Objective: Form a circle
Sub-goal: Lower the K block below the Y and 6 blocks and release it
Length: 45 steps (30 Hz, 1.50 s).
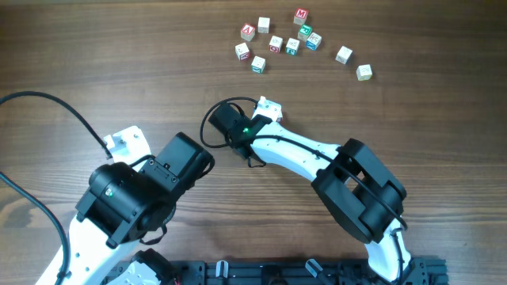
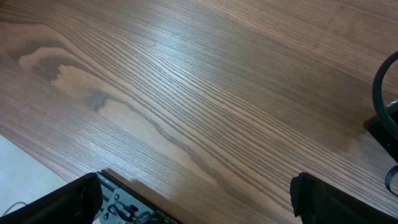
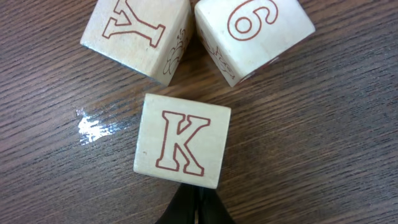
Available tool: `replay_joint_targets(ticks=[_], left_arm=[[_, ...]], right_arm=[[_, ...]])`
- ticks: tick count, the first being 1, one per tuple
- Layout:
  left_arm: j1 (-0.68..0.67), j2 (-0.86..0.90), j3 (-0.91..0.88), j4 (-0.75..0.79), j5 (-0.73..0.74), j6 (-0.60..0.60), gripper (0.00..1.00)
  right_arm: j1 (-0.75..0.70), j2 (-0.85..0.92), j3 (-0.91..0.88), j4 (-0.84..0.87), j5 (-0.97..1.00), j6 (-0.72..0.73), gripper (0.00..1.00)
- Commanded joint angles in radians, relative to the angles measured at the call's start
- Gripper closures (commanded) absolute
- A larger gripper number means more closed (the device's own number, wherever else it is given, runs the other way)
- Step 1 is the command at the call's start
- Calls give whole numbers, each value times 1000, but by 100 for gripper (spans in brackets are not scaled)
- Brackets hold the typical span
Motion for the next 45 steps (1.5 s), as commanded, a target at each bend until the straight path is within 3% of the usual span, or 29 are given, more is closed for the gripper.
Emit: replay_joint_targets(ticks=[1,8,45], left_arm=[[-2,-4,-3,-1,-6,-14,0],[-2,-5,-3,-1,-6,-14,0],[-2,-5,-3,-1,-6,-14,0]], right_arm=[[-4,25,-13,-21,17,-13,95],[-4,24,-13,-76,-6,14,95],[-18,24,-12,-37,10,11,95]])
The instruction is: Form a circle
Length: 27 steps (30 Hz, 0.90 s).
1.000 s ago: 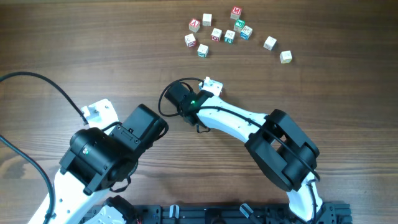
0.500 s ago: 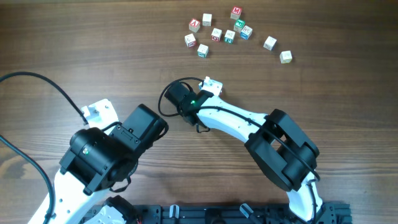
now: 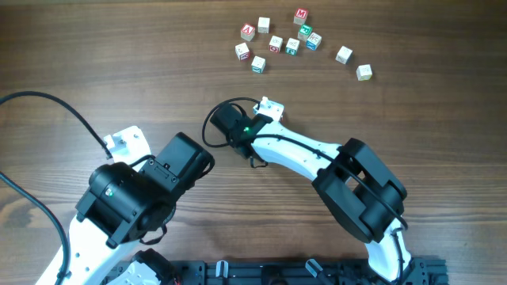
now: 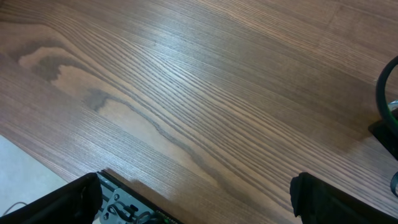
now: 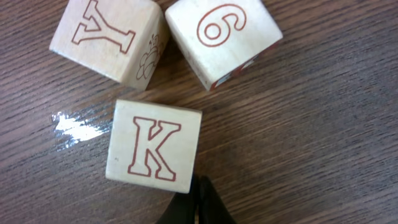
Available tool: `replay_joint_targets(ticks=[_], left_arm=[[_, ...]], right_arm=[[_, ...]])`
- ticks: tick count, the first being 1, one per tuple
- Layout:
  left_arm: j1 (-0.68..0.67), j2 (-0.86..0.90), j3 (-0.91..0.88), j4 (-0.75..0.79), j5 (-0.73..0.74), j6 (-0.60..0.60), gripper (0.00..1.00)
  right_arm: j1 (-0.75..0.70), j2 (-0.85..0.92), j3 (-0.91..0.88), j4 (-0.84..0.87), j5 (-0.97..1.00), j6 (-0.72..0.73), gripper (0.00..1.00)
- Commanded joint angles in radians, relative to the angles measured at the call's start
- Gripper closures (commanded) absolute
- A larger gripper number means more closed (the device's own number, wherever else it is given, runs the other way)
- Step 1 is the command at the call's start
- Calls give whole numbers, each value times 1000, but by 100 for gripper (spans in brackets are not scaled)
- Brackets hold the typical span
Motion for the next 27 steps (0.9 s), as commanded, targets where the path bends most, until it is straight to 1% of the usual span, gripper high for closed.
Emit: replay_joint_targets(ticks=[1,16,20,22,27], left_arm=[[-2,-5,-3,-1,-6,-14,0],[-2,-5,-3,-1,-6,-14,0],[-2,-4,-3,-1,-6,-14,0],[-2,-5,-3,-1,-6,-14,0],[-2,-5,-3,-1,-6,-14,0]], right_arm=[[-9,24,-13,3,-5,9,95],[-9,24,-13,11,-7,8,95],[-9,24,-13,-13,-45,8,95],[-9,19,-13,-40,-70,7,95],[-9,-63,-13,-210,-68,9,96]])
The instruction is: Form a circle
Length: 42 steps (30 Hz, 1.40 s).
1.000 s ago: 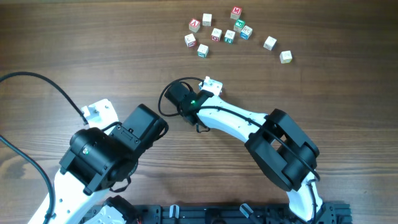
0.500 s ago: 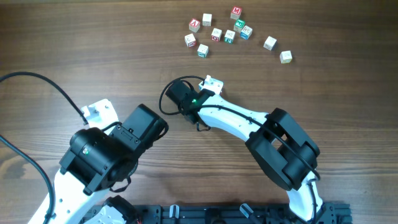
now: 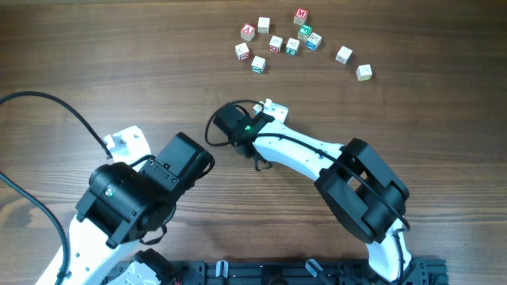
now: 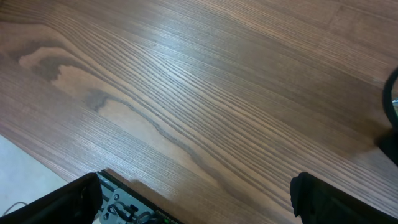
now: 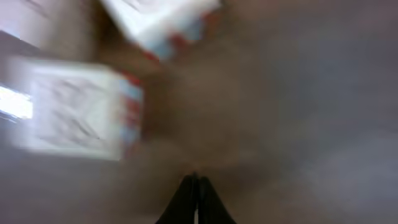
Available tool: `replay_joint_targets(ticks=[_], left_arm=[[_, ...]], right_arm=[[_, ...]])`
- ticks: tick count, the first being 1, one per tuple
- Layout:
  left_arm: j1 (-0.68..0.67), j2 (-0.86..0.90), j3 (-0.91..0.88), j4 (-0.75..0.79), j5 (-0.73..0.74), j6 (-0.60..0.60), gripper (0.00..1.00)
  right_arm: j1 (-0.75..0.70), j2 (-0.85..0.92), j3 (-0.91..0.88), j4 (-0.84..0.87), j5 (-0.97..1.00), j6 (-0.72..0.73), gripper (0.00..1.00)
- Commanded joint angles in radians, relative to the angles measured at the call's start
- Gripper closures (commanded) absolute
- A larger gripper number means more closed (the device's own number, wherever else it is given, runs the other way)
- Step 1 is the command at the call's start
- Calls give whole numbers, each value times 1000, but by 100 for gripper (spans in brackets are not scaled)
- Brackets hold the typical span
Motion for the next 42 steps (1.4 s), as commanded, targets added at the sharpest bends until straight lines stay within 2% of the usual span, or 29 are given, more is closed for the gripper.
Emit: replay_joint_targets(ticks=[1,5,11,15,19,26,33,37,42], left_arm=[[-2,-5,-3,-1,-6,-14,0],[-2,-4,-3,-1,-6,-14,0],[-2,-4,-3,-1,-6,-14,0],[-2,-4,-3,-1,-6,-14,0],[-2,-5,-3,-1,-6,-14,0],[-2,-5,-3,-1,-6,-14,0],[-2,-4,-3,-1,-6,-14,0],[-2,-5,-3,-1,-6,-14,0],[-2,-5,-3,-1,-6,-14,0]], right_arm=[[-7,-69,-13,-74,-26,4,96],[-62,-187,-13,-117,-26,-48,96],[-268,-387,-14,-153,-34,-148,95],[-397,-411,-14,-121,-143,-219,96],[-446,-393,-14,-45,-171,-251,95],[-441,-358,-14,99,-263,-334,95],[-322,-298,-14,272,-420,-488,95],[-250,-248,-14,355,-422,-484,95],[-240,-221,-14,354,-409,-380,95]])
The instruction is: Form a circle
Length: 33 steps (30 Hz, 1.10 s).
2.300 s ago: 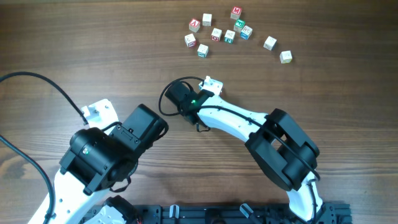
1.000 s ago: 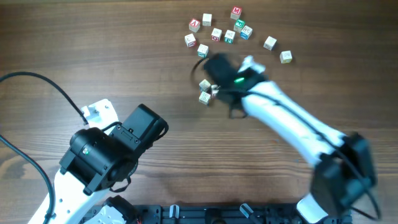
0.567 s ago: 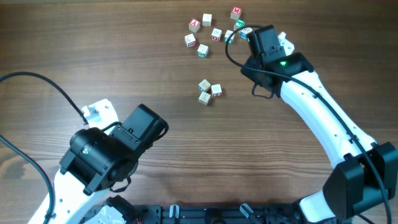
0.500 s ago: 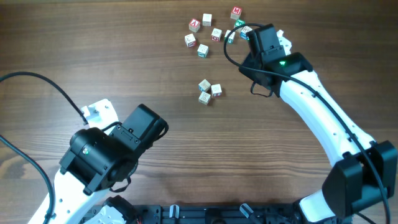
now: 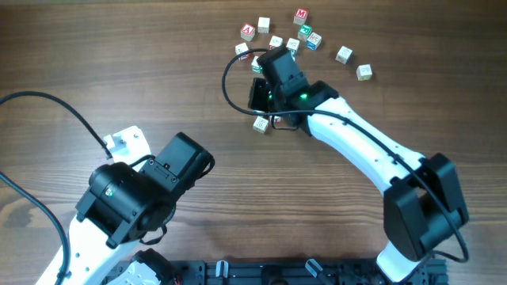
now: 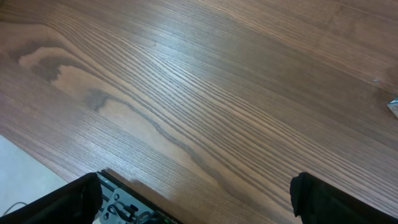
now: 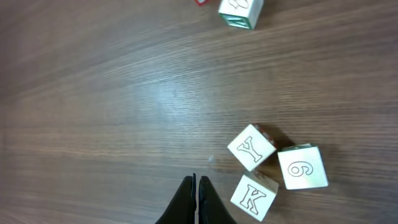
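Note:
Wooden letter blocks lie on the brown table. In the right wrist view the Y block [image 7: 251,147], the 6 block [image 7: 302,167] and the K block [image 7: 252,196] sit close together, just right of my right gripper [image 7: 196,182]. It is shut, empty and raised well above the table. From overhead, one of these blocks [image 5: 260,124] shows beside the right wrist [image 5: 279,71]; the others are hidden under the arm. Several more blocks [image 5: 276,41] are scattered at the back. My left gripper [image 6: 196,202] is open over bare wood, far from the blocks.
A green-edged block [image 7: 241,12] lies further ahead of the right gripper. Two stray blocks [image 5: 344,54] sit at the back right. The right arm's black cable [image 5: 234,79] loops over the table. The left arm's base [image 5: 135,198] fills the front left.
My right gripper, then low and blurred beside the K block, now stands higher and further back, with K, Y and 6 small to its right. The left arm has not moved.
First my shut right fingertips were at the near side of the K block, below Y and 6. Then they were at K's right corner, with K further left. Then the view blurred. Now the gripper is raised above the three grouped blocks.

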Available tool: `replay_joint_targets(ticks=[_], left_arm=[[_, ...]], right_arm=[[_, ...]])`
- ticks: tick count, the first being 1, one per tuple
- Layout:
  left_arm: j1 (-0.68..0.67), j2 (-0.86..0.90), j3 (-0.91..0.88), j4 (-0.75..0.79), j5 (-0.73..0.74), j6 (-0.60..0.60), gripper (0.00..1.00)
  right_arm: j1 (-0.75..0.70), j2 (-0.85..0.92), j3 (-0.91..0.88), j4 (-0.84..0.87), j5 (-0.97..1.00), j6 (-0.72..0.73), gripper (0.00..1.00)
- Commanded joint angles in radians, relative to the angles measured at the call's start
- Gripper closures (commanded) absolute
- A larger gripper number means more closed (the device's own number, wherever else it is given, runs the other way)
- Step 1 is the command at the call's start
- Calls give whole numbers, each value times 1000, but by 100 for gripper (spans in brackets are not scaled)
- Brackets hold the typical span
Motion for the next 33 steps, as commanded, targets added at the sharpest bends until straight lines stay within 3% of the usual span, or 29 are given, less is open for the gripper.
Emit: replay_joint_targets(ticks=[1,19,33], left_arm=[[-2,-5,-3,-1,-6,-14,0],[-2,-5,-3,-1,-6,-14,0],[-2,-5,-3,-1,-6,-14,0]], right_arm=[[-6,29,0,-9,0,51,95],[-6,112,0,-104,60,77,96],[-6,166,0,-32,113,73,96]])
